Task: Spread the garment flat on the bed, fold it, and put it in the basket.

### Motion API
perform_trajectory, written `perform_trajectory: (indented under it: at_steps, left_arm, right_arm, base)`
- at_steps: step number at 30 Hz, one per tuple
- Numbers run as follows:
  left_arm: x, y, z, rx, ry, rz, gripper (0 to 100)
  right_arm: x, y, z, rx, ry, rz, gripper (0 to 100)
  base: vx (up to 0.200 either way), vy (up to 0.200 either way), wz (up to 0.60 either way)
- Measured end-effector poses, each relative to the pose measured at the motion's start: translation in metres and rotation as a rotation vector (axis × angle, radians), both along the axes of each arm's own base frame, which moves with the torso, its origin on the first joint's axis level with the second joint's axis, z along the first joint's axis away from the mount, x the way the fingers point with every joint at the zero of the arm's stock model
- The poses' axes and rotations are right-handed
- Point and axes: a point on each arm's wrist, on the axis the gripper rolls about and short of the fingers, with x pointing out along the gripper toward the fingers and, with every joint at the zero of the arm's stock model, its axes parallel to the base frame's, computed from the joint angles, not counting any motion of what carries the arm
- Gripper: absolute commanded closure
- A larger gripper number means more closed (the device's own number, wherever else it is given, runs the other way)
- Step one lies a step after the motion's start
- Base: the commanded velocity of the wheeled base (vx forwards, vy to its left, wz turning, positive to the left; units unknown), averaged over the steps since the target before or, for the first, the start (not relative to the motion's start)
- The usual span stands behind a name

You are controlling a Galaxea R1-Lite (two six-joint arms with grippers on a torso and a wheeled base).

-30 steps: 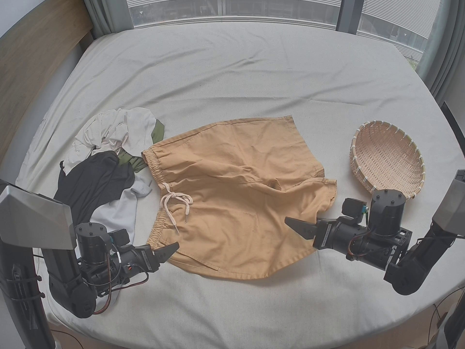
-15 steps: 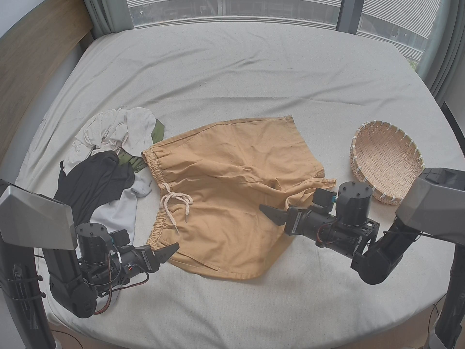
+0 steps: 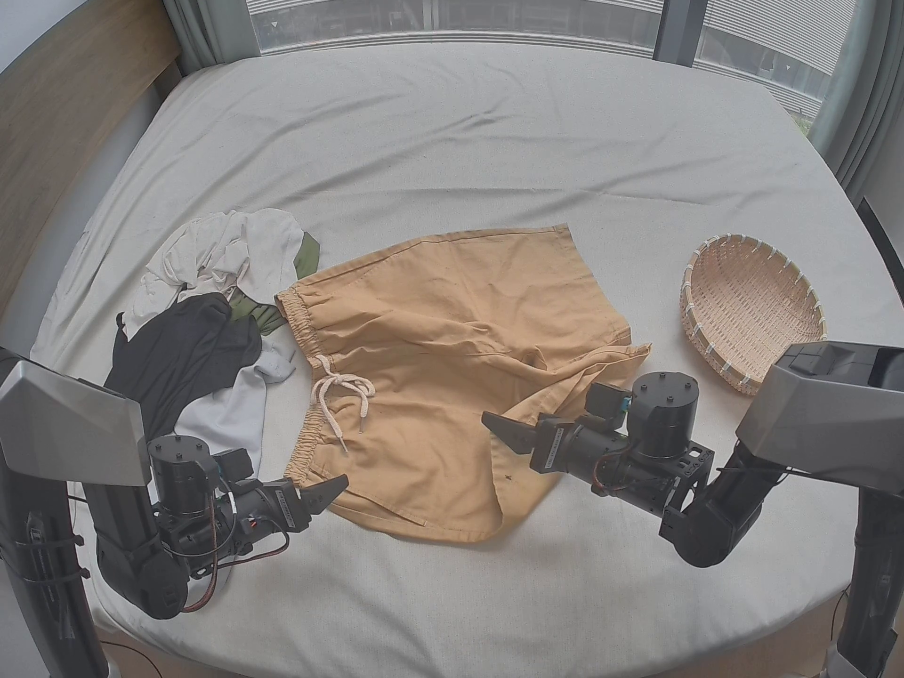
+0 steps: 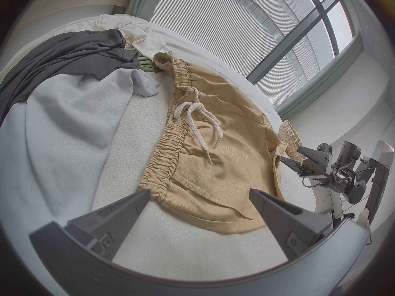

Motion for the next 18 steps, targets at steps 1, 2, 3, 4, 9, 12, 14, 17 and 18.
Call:
perform_trajectory:
  at_steps: [1, 2, 3, 4, 9, 12, 14, 17, 18]
  left_arm:
    - [0.000, 0.000, 0.000, 0.000, 0.001, 0.000, 0]
    - [0.000, 0.000, 0.000, 0.000, 0.001, 0.000, 0]
    - [0.000, 0.000, 0.000, 0.000, 0.001, 0.000, 0]
    - [0.000, 0.000, 0.000, 0.000, 0.001, 0.001, 0]
    - [-0.001, 0.001, 0.000, 0.000, 0.001, 0.001, 0]
    - [-0.001, 0.001, 0.001, 0.000, 0.000, 0.002, 0]
    - [-0.001, 0.001, 0.001, -0.001, -0.001, 0.001, 0]
    - [0.000, 0.001, 0.001, -0.001, -0.003, 0.001, 0]
    - [0.000, 0.001, 0.002, -0.001, -0.005, 0.002, 0]
  right_arm:
    - [-0.002, -0.003, 0.001, -0.004, 0.009, -0.005, 0]
    - [-0.006, -0.005, 0.000, -0.010, 0.023, -0.009, 0]
    - [-0.008, -0.007, 0.000, -0.013, 0.035, -0.011, 0]
    - [-0.011, -0.010, -0.001, -0.017, 0.050, -0.015, 0]
    - [-0.020, -0.017, -0.001, -0.017, 0.090, -0.036, 0]
    - [-0.018, -0.017, -0.003, -0.007, 0.102, -0.045, 0]
    - [-0.014, -0.014, -0.004, 0.010, 0.108, -0.051, 0]
    - [-0.009, -0.011, -0.005, 0.025, 0.111, -0.055, 0]
    - [-0.006, -0.009, -0.008, 0.035, 0.119, -0.058, 0]
  base:
    - [0.000, 0.000, 0.00]
    - [0.000, 0.000, 0.00]
    - [0.000, 0.000, 0.00]
    - [0.000, 0.000, 0.00]
    - [0.000, 0.000, 0.00]
    - [0.000, 0.000, 0.00]
    - [0.000, 0.000, 0.00]
    - [0.000, 0.000, 0.00]
    - [0.000, 0.000, 0.00]
